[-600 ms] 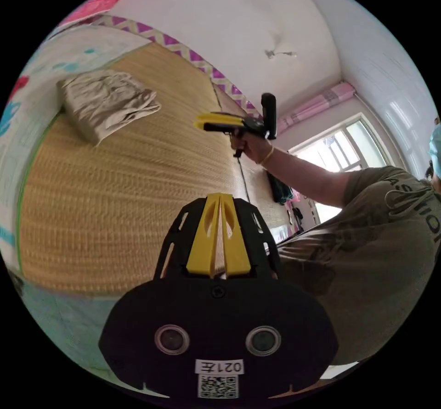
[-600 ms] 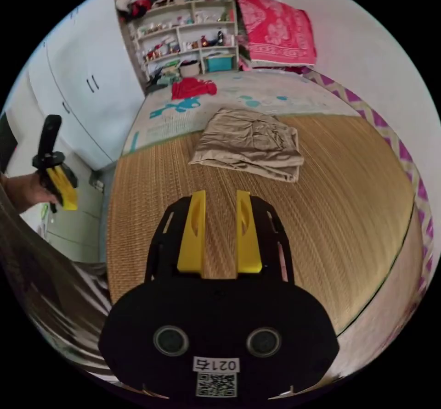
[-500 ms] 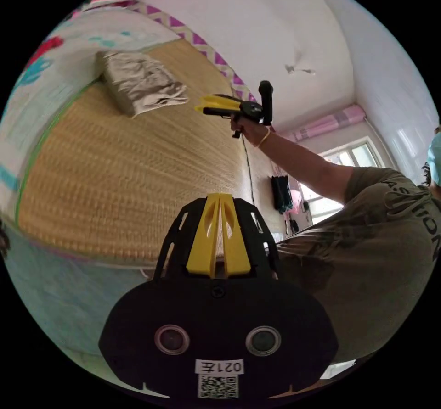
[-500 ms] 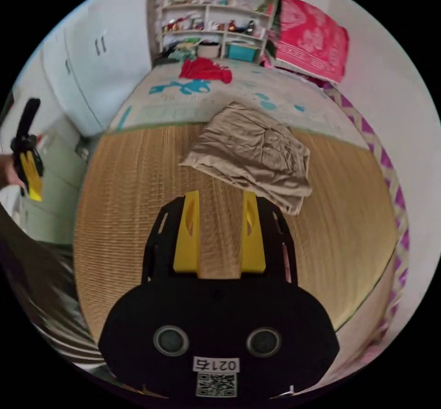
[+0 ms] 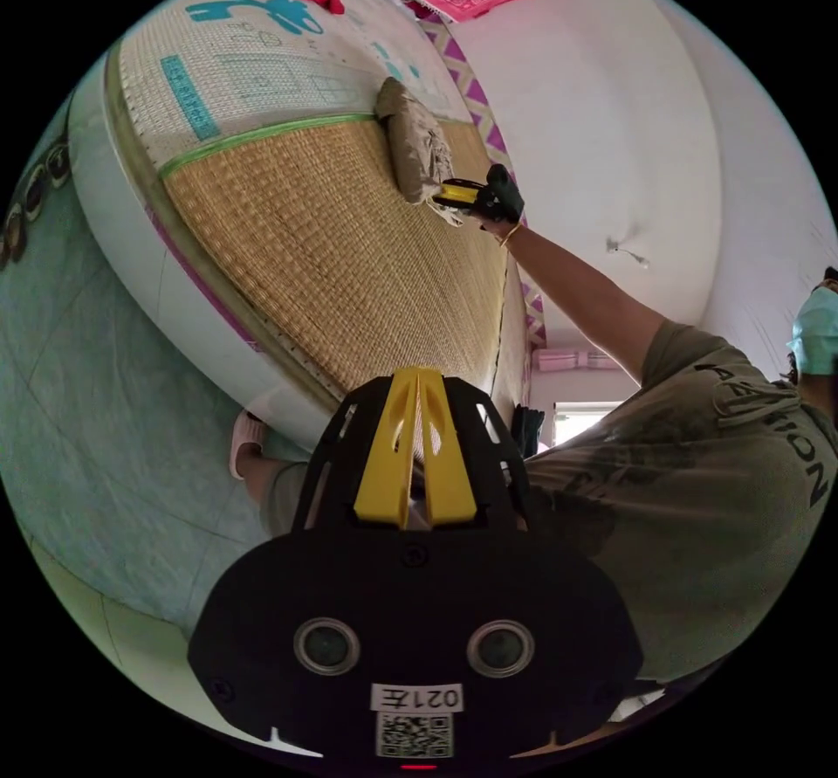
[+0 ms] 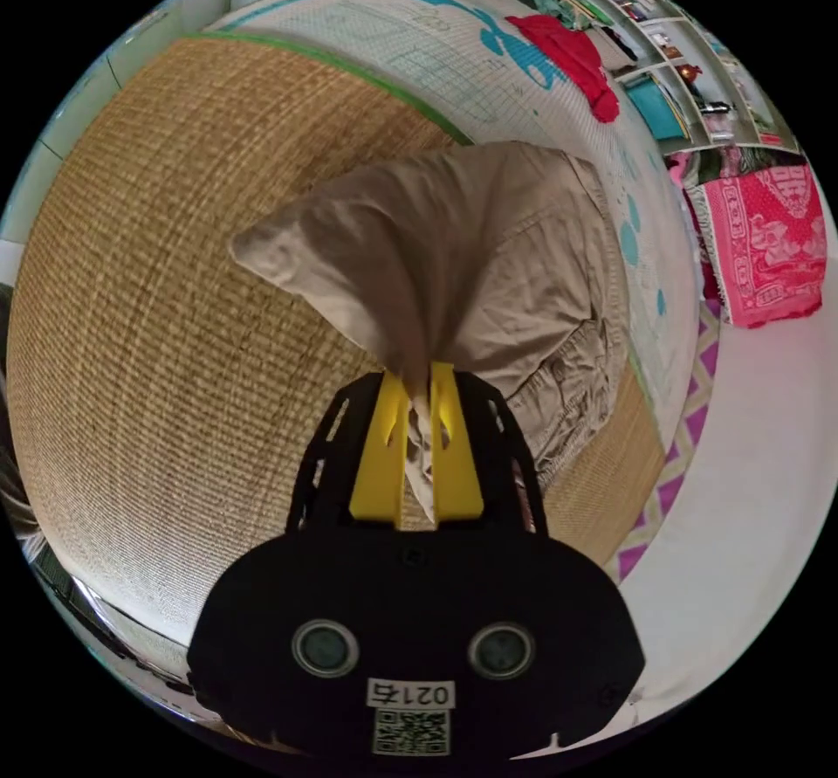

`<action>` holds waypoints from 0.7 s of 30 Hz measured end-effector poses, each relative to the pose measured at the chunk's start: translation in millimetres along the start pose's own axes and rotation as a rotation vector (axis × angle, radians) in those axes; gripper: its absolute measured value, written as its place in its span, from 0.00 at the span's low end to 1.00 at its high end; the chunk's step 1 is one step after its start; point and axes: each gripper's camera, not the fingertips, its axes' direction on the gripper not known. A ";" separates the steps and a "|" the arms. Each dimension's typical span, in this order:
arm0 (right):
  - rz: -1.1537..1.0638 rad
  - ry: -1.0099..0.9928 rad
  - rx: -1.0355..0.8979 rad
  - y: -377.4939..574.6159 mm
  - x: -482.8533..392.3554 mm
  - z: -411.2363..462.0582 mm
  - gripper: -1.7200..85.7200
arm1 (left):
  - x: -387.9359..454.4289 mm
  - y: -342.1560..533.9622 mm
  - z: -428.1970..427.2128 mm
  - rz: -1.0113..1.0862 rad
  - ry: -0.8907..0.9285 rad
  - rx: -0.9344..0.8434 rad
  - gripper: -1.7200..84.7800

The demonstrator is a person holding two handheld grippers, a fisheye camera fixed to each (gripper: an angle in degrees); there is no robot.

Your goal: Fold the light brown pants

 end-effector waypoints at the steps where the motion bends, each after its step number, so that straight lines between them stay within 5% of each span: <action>1: -0.001 0.002 -0.012 -1.7 1.5 -1.4 0.04 | 1.9 -5.1 6.2 0.006 -0.006 -0.015 0.01; 8: 0.238 -0.087 -0.101 61.3 -8.1 -15.5 0.01 | 64.9 -77.6 82.1 0.249 -0.053 -0.161 0.01; 16: 0.389 -0.210 -0.233 197.1 -146.3 -52.2 0.01 | 158.0 -122.6 240.8 0.481 0.028 -0.381 0.01; 21: 0.702 -0.386 -0.241 225.2 -223.8 -79.2 0.02 | 199.2 -105.3 339.1 0.530 0.023 -0.483 0.01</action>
